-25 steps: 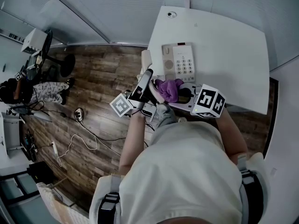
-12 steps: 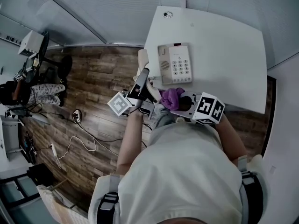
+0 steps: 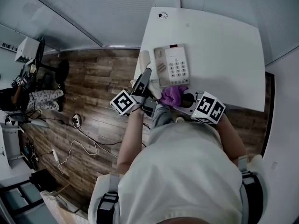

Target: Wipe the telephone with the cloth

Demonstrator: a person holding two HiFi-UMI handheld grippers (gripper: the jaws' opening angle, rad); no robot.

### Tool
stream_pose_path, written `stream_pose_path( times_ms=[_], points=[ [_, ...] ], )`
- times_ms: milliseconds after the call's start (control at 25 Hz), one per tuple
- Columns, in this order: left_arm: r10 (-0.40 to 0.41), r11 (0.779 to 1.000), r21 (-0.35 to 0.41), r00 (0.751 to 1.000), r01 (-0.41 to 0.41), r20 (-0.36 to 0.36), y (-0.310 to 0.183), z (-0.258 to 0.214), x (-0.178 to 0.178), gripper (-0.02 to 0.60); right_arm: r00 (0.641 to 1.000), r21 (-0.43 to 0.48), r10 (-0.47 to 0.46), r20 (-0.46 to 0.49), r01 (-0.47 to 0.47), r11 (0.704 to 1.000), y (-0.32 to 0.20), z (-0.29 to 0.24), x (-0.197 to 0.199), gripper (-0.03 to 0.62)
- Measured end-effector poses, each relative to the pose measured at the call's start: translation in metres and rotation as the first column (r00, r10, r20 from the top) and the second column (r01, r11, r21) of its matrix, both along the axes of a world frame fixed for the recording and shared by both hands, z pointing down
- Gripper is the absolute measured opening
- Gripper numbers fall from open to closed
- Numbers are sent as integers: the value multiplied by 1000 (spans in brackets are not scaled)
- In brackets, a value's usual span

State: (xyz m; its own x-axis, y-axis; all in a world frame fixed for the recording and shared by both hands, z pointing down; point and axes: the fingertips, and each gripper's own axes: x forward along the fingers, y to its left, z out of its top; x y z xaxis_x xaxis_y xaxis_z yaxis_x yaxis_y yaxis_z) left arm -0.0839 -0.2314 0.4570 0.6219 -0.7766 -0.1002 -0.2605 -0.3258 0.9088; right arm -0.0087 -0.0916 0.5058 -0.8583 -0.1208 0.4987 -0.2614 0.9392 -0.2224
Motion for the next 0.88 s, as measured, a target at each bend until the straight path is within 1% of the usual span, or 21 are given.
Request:
stream_pose_path(
  times_ms=[80, 120, 200, 240, 360, 520, 720, 880],
  points=[
    [0, 1000, -20, 999, 1, 33, -5, 7, 2, 225, 999, 8, 43, -4, -43, 999, -10, 0, 4, 115],
    [-4, 1000, -30, 997, 6, 73, -9, 12, 1, 225, 998, 11, 67, -5, -67, 998, -16, 0, 6, 115],
    [-11, 999, -51, 985, 20, 170, -15, 25, -1, 225, 993, 17, 115, -13, -115, 993, -26, 2, 11, 115],
    [-11, 998, -62, 980, 23, 200, -17, 30, 0, 225, 990, 21, 139, -20, -138, 990, -31, 3, 13, 115],
    [3, 995, -95, 968, 22, 252, -23, 42, 6, 225, 980, 27, 197, -34, -196, 980, -42, 6, 18, 115],
    [13, 992, -123, 946, 29, 325, -35, 57, 14, 225, 969, 18, 247, -22, -247, 969, -55, 6, 25, 115],
    [29, 989, -145, 898, 40, 440, -48, 76, 23, 225, 954, 23, 300, -27, -299, 954, -68, 8, 31, 115],
    [35, 985, -161, 844, 61, 536, -55, 93, 27, 225, 943, 22, 332, -22, -331, 943, -76, 8, 34, 115]
  ],
)
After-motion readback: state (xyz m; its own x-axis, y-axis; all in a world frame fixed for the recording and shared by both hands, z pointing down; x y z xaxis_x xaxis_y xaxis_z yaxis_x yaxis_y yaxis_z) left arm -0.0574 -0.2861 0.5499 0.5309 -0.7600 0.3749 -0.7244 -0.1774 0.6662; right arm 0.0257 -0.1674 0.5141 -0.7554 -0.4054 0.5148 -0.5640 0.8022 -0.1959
